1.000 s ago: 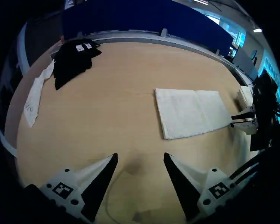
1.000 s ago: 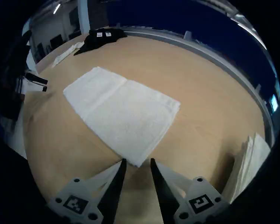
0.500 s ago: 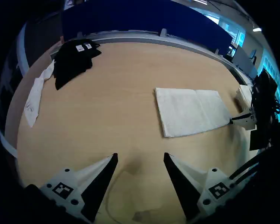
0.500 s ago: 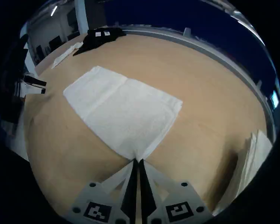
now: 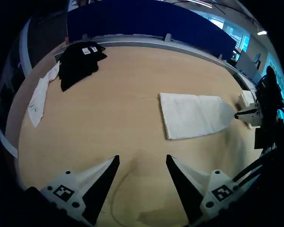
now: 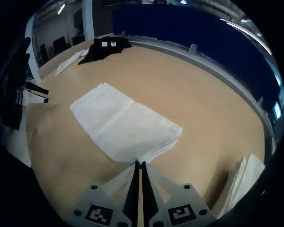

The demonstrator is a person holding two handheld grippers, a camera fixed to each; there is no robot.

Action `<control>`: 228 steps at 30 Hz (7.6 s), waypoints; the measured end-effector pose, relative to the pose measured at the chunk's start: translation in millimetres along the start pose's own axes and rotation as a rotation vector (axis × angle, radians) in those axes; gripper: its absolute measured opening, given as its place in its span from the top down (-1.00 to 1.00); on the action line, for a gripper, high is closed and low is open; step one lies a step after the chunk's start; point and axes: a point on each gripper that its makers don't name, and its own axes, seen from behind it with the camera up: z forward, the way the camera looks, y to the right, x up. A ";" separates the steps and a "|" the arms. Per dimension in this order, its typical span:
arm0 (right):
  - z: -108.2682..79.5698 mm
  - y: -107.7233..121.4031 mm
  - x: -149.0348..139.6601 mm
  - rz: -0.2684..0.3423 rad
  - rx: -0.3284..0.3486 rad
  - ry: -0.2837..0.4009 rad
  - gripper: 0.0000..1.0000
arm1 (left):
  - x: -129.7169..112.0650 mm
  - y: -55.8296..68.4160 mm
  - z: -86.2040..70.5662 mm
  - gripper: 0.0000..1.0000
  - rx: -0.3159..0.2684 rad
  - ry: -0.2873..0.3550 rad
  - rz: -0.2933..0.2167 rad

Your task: Fold towel

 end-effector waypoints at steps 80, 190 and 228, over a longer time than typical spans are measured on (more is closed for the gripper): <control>87.4 -142.2 87.9 -0.220 0.208 0.022 -0.72 | -25.7 -59.3 -92.6 -0.82 0.118 0.098 -0.148; -108.0 51.8 180.9 -0.105 -0.104 0.240 0.92 | 83.1 26.1 -72.0 -0.82 -0.036 0.221 0.028; -183.4 259.2 99.3 0.036 -0.311 0.164 0.92 | 98.4 60.6 -55.0 -0.83 -0.029 0.195 0.067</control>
